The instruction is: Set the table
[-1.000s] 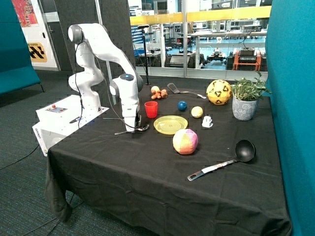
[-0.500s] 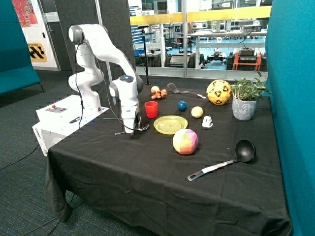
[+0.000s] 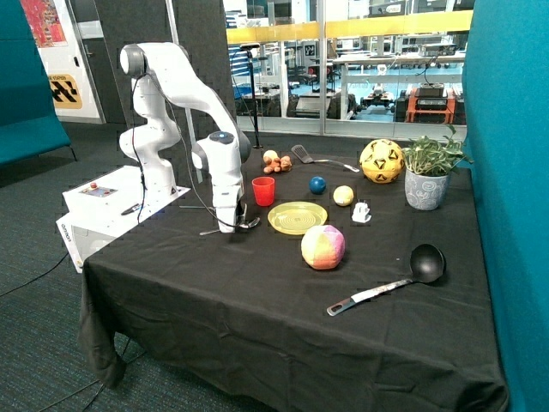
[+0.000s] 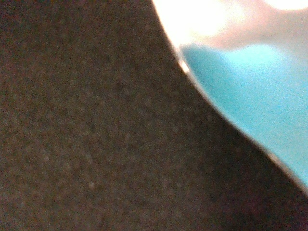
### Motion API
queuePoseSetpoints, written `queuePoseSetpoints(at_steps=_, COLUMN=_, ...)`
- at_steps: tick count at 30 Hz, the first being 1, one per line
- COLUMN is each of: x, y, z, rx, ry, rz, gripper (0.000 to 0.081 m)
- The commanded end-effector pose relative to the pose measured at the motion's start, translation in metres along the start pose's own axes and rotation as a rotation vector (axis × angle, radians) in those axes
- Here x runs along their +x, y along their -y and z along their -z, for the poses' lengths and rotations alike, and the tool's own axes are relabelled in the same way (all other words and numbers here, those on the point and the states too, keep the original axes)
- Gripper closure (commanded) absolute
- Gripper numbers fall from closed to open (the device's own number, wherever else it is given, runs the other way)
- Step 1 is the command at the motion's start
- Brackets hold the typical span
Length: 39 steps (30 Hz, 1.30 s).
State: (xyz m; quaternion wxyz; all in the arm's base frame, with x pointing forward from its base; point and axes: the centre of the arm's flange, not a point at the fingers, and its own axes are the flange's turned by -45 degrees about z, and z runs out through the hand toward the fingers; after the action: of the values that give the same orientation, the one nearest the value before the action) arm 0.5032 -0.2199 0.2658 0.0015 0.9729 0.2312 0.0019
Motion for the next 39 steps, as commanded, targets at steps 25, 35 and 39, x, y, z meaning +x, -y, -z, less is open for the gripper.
queuePoseSetpoints(at_steps=25, x=0.002, y=0.011, z=0.011, rx=0.0038, ry=0.0029, rz=0.003, gripper=0.0808)
queuePoseSetpoints(at_steps=35, x=0.008, y=0.015, z=0.028, rx=0.0038, ry=0.0029, rz=0.004, gripper=0.0808)
queuePoseSetpoints(at_steps=39, x=0.007, y=0.017, z=0.032, rx=0.0038, ry=0.0029, rz=-0.006, gripper=0.0808)
